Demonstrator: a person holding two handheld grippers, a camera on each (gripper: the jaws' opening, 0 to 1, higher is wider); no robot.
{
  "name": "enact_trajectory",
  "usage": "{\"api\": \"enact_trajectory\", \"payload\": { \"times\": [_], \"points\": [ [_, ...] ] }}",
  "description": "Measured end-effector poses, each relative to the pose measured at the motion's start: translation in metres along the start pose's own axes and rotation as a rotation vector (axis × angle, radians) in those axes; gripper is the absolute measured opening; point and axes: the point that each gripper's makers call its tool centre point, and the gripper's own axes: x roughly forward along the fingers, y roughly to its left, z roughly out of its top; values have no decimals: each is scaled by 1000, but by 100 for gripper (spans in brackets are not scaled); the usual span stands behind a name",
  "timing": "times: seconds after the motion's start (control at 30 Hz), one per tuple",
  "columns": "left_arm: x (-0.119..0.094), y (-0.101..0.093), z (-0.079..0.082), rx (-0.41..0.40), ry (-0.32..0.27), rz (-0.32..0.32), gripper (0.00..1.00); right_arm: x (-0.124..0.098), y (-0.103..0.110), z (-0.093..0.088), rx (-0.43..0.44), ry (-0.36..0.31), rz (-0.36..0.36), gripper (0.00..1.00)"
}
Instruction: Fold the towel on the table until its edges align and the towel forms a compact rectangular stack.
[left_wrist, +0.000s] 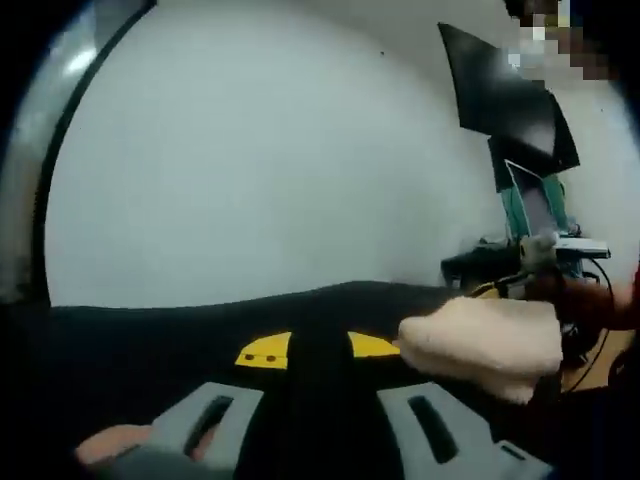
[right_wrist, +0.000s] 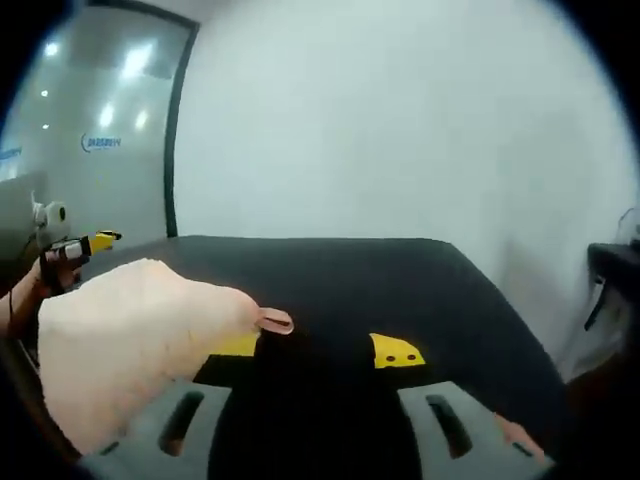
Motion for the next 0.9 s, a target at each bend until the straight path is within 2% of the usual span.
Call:
{"api": "enact_trajectory", "payload": {
  "times": [0.03, 0.13, 0.2, 0.27, 0.4, 0.5, 0.67, 0.9],
  "points": [
    [1, 4, -4, -11, 10, 8, 29, -1, 0, 3, -1, -18, 5, 34],
    [5, 3, -20, -43, 33, 6, 30, -3, 5, 14, -33, -79, 28, 30],
    [5, 4, -27, -13, 71, 11, 30, -5, 4, 18, -62, -105, 22, 30],
    [5, 0, -21, -18, 32, -4, 30, -6, 5, 21, -56, -118, 26, 30],
    [3, 5, -30, -51, 63, 6, 30, -9, 6, 28, -50, -162, 39, 30],
    [0, 9, -23, -109, 20, 0, 30, -11, 10, 30, -44, -175, 60, 30],
    [3, 0, -25, -85, 28, -29, 30, -9, 15, 31, -43, -163, 84, 30],
    [6, -1, -31, -70, 59, -46, 30, -14, 7, 36, -17, -178, 70, 29]
  ]
}}
